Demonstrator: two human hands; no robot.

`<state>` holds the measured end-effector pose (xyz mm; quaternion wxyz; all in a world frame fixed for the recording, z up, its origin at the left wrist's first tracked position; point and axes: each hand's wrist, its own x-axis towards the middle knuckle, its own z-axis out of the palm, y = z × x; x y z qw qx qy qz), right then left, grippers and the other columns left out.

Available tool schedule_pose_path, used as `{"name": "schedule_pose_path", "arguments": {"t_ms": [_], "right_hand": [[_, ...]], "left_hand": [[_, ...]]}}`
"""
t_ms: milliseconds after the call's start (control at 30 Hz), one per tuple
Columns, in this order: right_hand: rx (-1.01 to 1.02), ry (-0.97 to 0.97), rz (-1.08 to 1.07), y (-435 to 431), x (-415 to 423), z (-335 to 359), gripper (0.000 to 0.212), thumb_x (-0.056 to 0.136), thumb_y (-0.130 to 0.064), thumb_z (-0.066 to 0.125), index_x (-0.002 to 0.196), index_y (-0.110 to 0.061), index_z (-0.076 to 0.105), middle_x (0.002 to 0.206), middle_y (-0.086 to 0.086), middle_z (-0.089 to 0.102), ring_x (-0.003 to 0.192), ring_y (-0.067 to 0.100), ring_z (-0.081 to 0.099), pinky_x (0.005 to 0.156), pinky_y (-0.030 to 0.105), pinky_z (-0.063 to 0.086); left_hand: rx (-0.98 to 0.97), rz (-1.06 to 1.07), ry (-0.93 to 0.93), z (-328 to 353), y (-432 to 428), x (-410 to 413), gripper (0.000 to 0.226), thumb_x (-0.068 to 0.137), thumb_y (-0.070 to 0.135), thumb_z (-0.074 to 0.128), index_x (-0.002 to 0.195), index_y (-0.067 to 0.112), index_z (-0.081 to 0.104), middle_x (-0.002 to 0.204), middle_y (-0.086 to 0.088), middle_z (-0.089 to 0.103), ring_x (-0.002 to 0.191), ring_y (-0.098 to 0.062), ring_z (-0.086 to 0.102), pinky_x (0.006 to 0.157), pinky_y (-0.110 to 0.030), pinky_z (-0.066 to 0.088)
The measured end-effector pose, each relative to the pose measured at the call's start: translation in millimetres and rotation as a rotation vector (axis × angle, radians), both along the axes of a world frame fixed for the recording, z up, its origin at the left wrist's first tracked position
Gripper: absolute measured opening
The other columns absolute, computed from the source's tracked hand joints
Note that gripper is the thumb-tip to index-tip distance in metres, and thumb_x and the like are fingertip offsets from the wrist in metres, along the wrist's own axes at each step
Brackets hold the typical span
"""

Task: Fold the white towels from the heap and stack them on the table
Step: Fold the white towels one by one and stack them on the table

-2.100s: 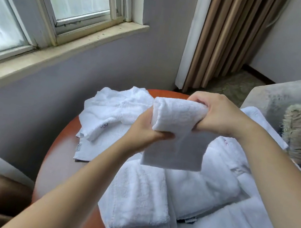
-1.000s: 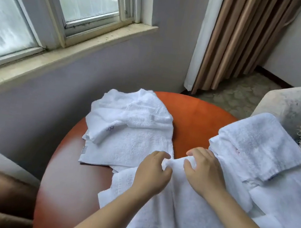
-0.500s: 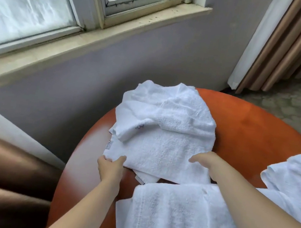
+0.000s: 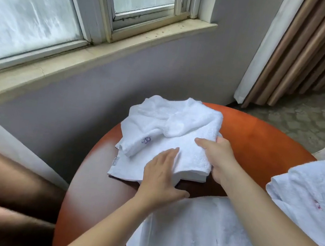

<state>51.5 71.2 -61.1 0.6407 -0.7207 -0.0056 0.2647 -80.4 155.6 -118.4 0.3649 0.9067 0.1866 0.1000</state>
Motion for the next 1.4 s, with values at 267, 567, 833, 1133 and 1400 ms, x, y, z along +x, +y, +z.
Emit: {"name": "schedule_pose_path", "arguments": {"t_ms": [267, 567, 833, 1133, 1400], "right_hand": [[0.206, 0.100, 0.091, 4, -51, 64, 0.018, 0.085, -0.018, 0.065, 0.103, -0.013, 0.064, 0.102, 0.010, 0.072, 0.091, 0.026, 0.069, 0.077, 0.039, 0.057], [0.072, 0.481, -0.001, -10, -66, 13, 0.054, 0.071, -0.021, 0.069, 0.123, -0.006, 0.060, 0.113, 0.021, 0.068, 0.097, 0.040, 0.068, 0.081, 0.057, 0.055], [-0.132, 0.414, -0.161, -29, -94, -1, 0.045, 0.074, 0.000, 0.037, 0.113, -0.004, 0.060, 0.096, 0.017, 0.065, 0.085, 0.035, 0.064, 0.057, 0.037, 0.054], [-0.394, 0.319, 0.086, -51, -124, 19, 0.023, 0.082, -0.010, 0.045, 0.060, -0.013, 0.042, 0.044, 0.001, 0.043, 0.036, 0.018, 0.043, 0.038, 0.021, 0.034], [-0.231, 0.144, -0.099, -53, -112, -13, 0.017, 0.075, 0.008, 0.051, 0.082, -0.007, 0.051, 0.080, 0.013, 0.051, 0.068, 0.026, 0.050, 0.059, 0.031, 0.038]], "left_hand": [[-0.213, 0.186, -0.548, 74, 18, -29, 0.045, 0.072, 0.009, 0.042, 0.107, 0.018, 0.069, 0.100, 0.013, 0.070, 0.096, -0.005, 0.062, 0.082, -0.022, 0.048], [0.155, -0.153, -0.720, 91, 39, -122, 0.046, 0.067, 0.010, 0.036, 0.104, 0.019, 0.061, 0.104, 0.007, 0.064, 0.084, -0.010, 0.066, 0.072, -0.019, 0.050], [0.027, -0.157, -0.686, 68, 68, -176, 0.023, 0.095, 0.035, 0.044, 0.099, 0.020, 0.061, 0.096, 0.008, 0.067, 0.081, -0.015, 0.068, 0.066, -0.029, 0.053], [0.341, -0.668, -0.581, 60, 60, -212, 0.025, 0.068, 0.016, 0.046, 0.092, 0.016, 0.053, 0.066, -0.002, 0.059, 0.056, -0.025, 0.051, 0.049, -0.028, 0.038], [0.153, -0.498, -0.542, 37, 56, -214, 0.026, 0.070, 0.013, 0.045, 0.094, 0.016, 0.055, 0.087, 0.002, 0.059, 0.074, -0.019, 0.057, 0.064, -0.030, 0.047]]}}
